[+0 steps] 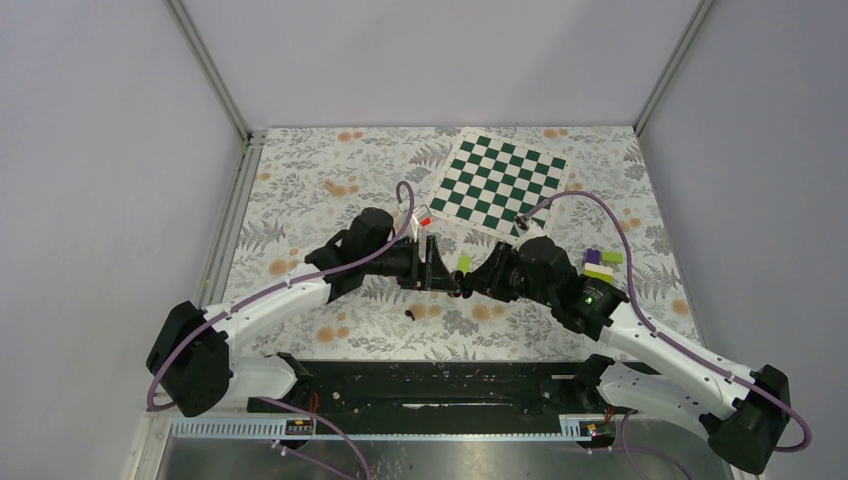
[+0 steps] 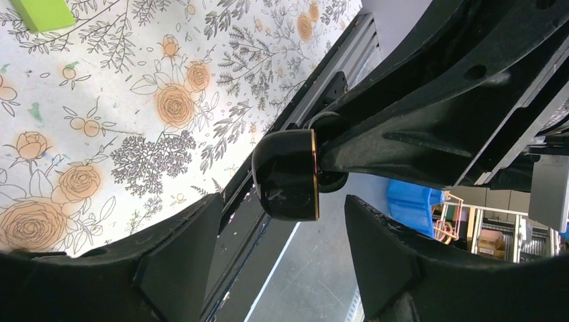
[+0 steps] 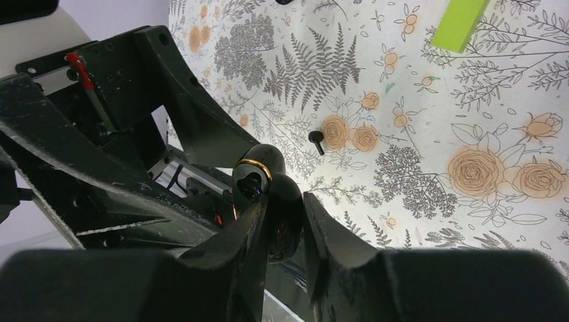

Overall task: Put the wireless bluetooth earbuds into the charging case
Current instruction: Open the charging case.

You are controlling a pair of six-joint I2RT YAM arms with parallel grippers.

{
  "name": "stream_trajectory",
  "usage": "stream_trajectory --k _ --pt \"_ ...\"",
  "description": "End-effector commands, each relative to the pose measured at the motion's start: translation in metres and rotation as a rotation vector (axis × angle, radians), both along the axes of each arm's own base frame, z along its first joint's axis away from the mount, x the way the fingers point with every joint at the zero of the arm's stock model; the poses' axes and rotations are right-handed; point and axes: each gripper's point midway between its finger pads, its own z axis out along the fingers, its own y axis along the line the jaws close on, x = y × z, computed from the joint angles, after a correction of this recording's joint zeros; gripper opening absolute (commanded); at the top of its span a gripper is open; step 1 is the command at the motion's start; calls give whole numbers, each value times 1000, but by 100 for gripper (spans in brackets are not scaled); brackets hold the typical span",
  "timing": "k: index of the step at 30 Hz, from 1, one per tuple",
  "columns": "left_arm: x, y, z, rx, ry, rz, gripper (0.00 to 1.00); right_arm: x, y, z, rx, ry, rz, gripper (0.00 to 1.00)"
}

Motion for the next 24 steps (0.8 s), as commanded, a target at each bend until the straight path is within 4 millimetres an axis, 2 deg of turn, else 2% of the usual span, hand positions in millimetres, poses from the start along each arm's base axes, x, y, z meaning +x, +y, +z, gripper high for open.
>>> stream_trajectory --k 1,5,9,17,18,20,22,23,24 --pt "1 -10 13 -63 -36 -29 67 2 12 31 81 -55 29 0" --pt "0 -11 13 -72 -22 -33 62 1 13 32 86 -57 34 0" --pt "0 -15 24 -107 -51 -42 54 0 14 32 91 -58 41 0" --pt "-2 -17 20 -101 -30 -59 35 -3 17 32 110 -62 62 0" --pt "-2 -17 21 -103 -33 -61 33 -3 16 31 109 -62 62 3" --pt "-2 -18 22 -106 -33 -65 29 -4 16 32 119 -68 64 21" --pt "-3 -19 24 -112 -35 -74 26 -6 19 38 155 -90 82 43" --pt "-3 -19 25 -114 -37 -78 25 -8 19 39 167 -95 90 51" --pt "-3 -19 27 -119 -39 -83 25 -9 19 40 173 -101 98 56"
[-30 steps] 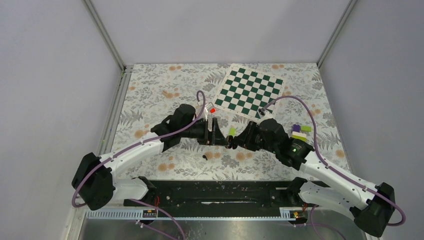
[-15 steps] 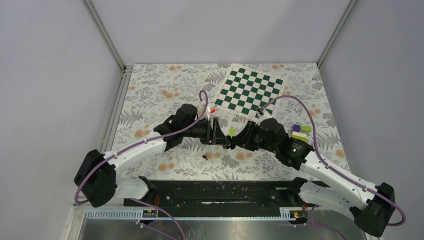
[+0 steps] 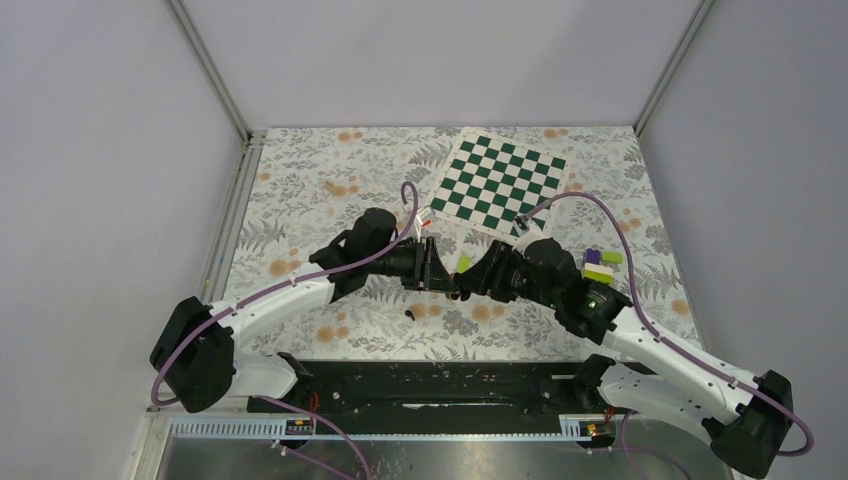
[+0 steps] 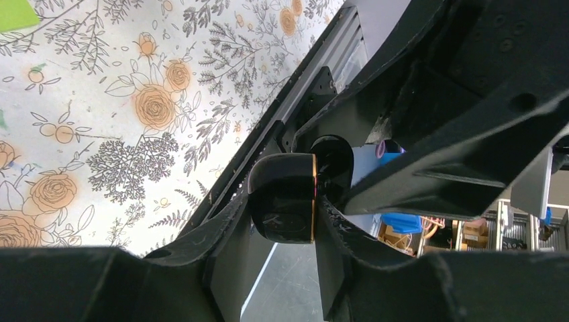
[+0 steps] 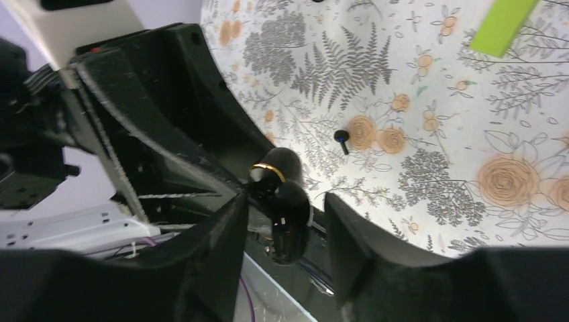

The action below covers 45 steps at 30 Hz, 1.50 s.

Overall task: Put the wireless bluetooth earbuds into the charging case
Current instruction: Open the charging case.

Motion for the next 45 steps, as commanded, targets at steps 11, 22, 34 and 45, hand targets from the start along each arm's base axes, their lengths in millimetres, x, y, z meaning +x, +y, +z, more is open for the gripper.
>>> stream_trajectory --k 11,22,34,45 --pt "-1 -3 50 -130 -78 -79 25 -17 -18 61 152 -280 45 93" --pt "-7 7 91 -338 -36 -129 23 -30 -10 94 421 -376 119 93" --pt "-17 13 105 -424 -10 -183 21 -40 -13 124 692 -449 182 83" --pt "-17 14 107 -421 -17 -185 21 -38 3 126 725 -392 253 70"
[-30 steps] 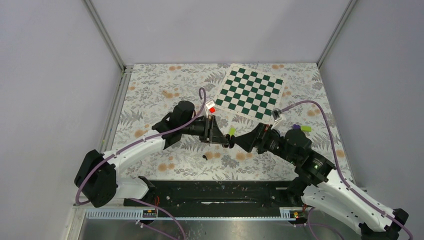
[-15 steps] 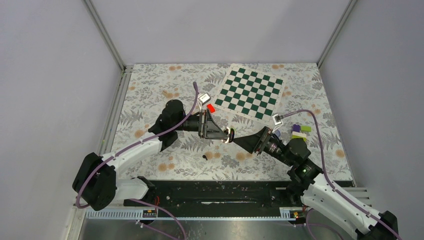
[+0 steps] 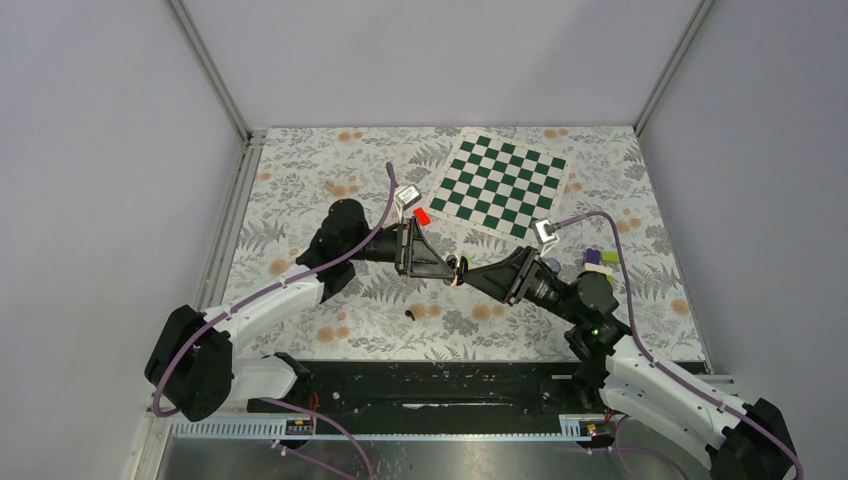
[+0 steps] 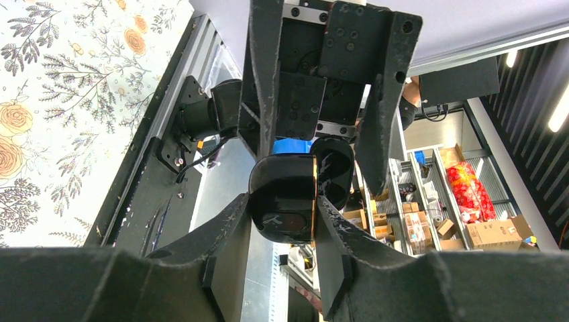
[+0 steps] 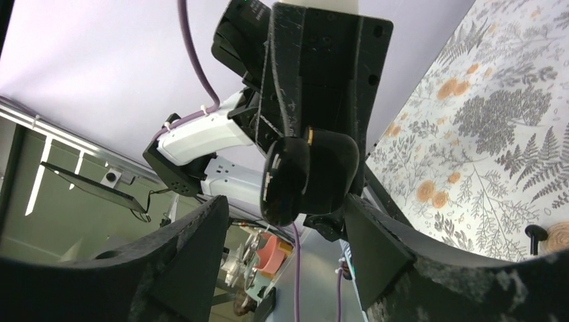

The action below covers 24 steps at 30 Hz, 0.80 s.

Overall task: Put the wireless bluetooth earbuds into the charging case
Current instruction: Open the charging case.

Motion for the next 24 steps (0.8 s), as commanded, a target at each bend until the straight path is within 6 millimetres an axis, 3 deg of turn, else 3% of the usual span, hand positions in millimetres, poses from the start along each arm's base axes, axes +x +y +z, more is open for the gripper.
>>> stream_trajectory --k 1,13,24 --pt "-6 5 21 -59 -84 -21 21 -8 2 32 80 -73 60 69" --pt "-6 5 19 -59 -79 -24 21 -6 2 36 99 -77 52 56" --pt "-8 5 19 -63 -81 -32 21 0 6 27 97 -48 59 45"
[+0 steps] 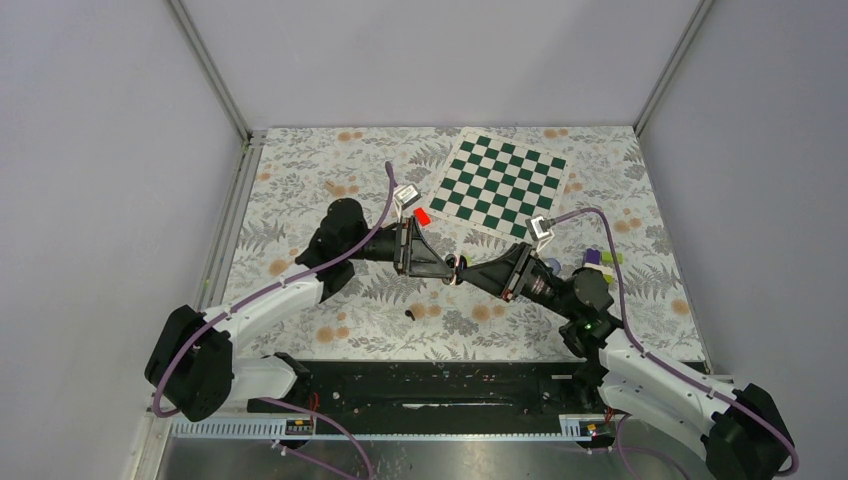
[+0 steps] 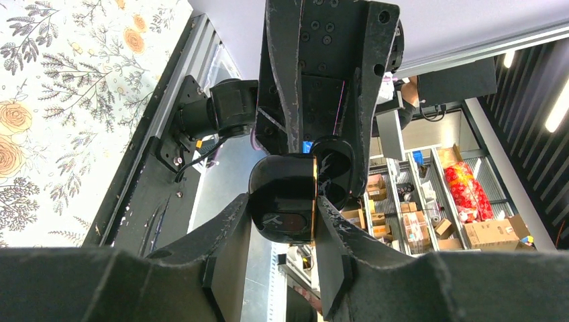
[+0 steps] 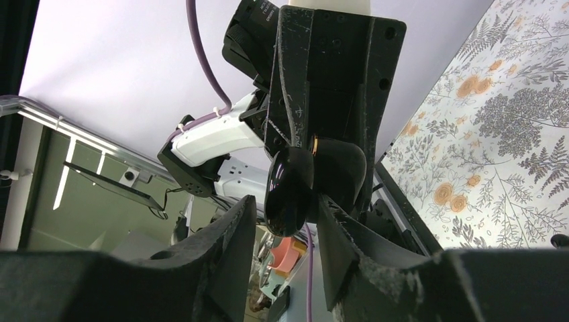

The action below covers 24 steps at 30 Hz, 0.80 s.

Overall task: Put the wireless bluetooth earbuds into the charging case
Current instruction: Open the charging case.

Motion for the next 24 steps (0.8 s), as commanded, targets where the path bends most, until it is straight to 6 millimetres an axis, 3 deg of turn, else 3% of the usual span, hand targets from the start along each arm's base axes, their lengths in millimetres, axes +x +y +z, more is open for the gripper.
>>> stream_trajectory --k 1,4,9,12,17,24 --pt "-7 4 18 -62 -85 -24 21 -2 -2 24 64 -69 12 44" --pt "-7 5 16 -62 -85 -26 21 -1 -1 24 70 -64 14 40" --pt "-9 5 15 -62 -87 -36 23 0 0 21 66 -57 19 22" --pt "-9 5 15 -57 -96 -38 36 0 0 20 65 -53 17 16" --pt "-2 7 2 29 -104 -5 68 1 1 16 39 -42 12 11" --pt "12 29 -15 223 -185 102 80 2 1 3 -19 -17 8 7"
